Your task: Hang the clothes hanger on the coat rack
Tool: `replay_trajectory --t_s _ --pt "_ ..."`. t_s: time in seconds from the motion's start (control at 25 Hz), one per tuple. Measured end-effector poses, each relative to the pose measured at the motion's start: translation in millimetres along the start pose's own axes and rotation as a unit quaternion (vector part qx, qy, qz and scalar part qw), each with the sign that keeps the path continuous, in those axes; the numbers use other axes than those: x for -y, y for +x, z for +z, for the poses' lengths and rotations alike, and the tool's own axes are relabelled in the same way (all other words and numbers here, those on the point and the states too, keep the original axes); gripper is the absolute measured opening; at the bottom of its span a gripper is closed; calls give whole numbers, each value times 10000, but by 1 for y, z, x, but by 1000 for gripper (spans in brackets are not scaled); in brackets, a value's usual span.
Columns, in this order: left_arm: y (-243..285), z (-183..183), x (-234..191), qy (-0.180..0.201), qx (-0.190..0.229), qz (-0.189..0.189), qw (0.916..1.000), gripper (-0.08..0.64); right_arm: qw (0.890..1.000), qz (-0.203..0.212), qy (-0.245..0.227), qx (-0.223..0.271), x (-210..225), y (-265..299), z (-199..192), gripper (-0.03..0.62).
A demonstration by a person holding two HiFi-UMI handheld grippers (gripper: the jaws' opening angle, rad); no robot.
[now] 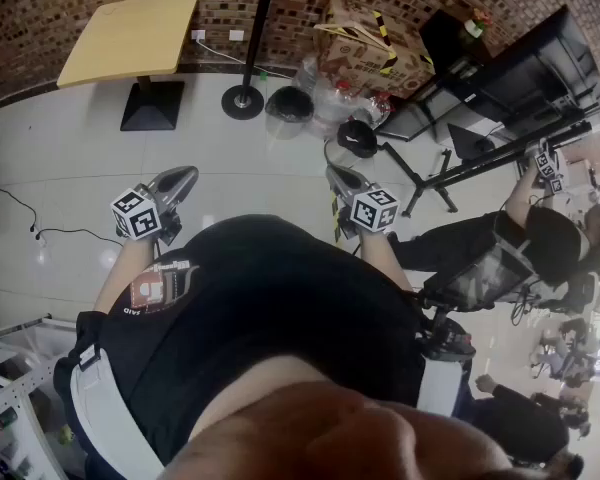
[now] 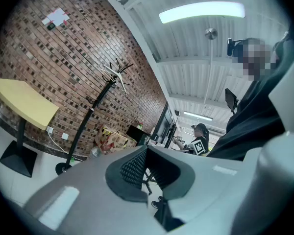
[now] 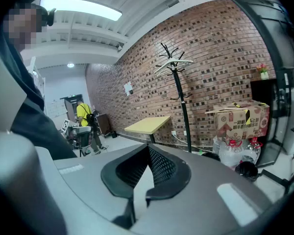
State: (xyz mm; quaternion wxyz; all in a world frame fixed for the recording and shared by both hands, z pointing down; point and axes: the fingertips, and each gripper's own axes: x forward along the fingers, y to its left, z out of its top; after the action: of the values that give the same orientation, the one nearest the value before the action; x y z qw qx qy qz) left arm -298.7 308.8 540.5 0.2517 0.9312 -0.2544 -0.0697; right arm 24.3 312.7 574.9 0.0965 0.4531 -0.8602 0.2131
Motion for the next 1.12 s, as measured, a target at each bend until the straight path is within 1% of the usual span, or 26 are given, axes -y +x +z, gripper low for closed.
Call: replay_trajectory --t_s 0.2,0.36,0.52,0.68,0.8,0.92,1.0,1.12 --pt "-23 13 -27 39 42 -64 10000 2 10000 -3 -12 -15 -22 30 10 14" --pt "-37 22 -50 -32 18 -59 10000 2 10000 -39 3 -56 -37 51 12 14" --pt "-42 24 -64 -63 -79 -92 9999 2 9998 -119 23 -149 -42 64 9 14" --pt "-38 24 -77 -78 -165 -122 9998 2 9998 -106 99 -162 -41 76 8 14" --pt "-29 25 -82 -104 -217 -66 9997 2 9996 -55 171 -216 -31 82 4 14" --pt "-15 27 -86 -60 -275 82 9996 2 9994 86 285 -192 -11 93 3 14" --pt "0 28 -87 4 -287 192 9994 2 9991 218 313 -165 7 101 5 14" --pt "36 30 -88 94 -229 378 9990 2 9986 422 268 -175 48 109 11 14"
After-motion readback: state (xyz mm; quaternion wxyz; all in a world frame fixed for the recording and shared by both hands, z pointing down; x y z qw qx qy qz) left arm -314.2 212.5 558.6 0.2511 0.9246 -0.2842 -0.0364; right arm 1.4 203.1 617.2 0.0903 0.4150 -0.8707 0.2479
